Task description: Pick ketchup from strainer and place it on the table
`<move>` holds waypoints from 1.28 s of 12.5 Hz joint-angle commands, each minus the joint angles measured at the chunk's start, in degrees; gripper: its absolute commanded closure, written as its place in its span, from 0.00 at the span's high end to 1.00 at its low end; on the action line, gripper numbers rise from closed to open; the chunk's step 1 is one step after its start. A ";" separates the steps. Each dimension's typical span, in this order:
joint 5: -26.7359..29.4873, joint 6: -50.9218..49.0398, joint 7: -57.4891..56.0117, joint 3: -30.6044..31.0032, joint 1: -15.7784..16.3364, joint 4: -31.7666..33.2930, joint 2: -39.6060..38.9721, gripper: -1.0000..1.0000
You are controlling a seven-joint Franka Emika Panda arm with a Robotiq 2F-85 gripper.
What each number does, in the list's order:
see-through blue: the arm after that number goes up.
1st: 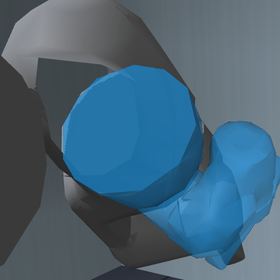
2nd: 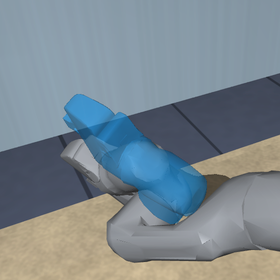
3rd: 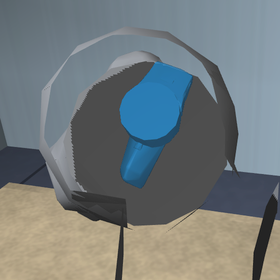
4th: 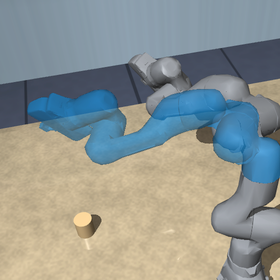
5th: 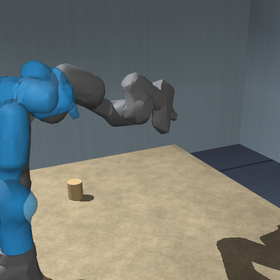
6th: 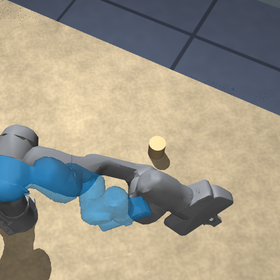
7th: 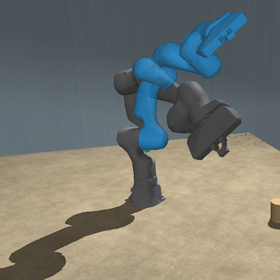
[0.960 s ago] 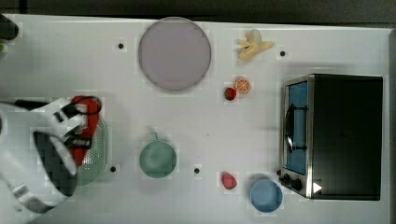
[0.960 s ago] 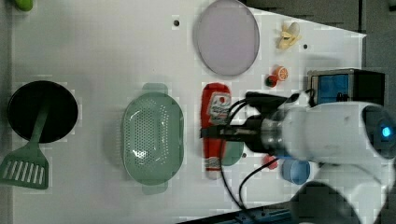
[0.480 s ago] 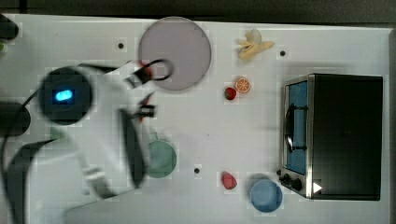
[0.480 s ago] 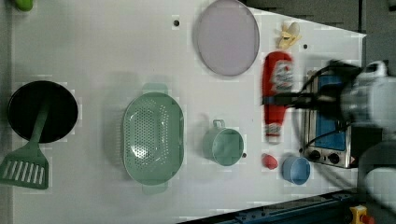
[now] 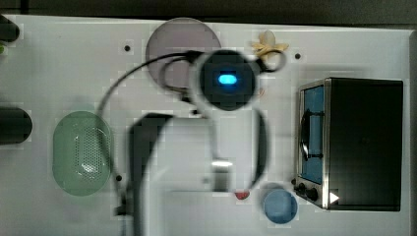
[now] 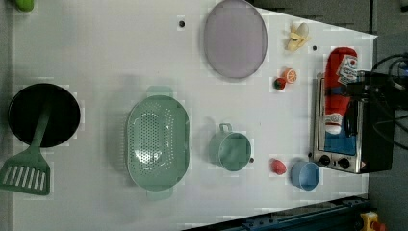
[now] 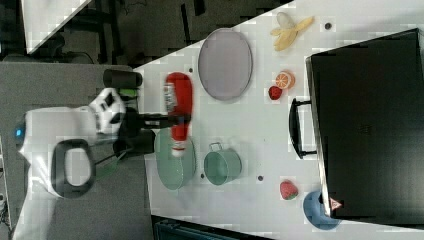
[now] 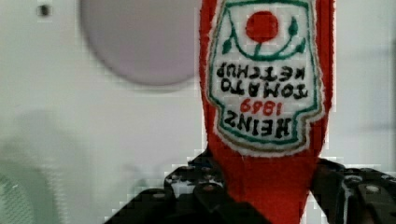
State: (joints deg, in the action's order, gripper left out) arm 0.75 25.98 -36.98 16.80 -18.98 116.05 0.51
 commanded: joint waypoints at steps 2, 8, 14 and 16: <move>-0.04 1.93 -4.27 -1.94 -0.28 6.16 -0.03 0.56; -0.04 14.12 -4.28 -2.29 -0.29 15.28 -5.81 0.56; -0.10 23.05 -4.26 -1.95 -0.14 15.46 -14.16 1.00; 0.02 21.44 -3.10 -1.94 -0.17 15.03 -11.92 1.00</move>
State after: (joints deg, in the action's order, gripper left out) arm 0.40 46.64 -38.83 14.46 -18.77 132.94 -15.37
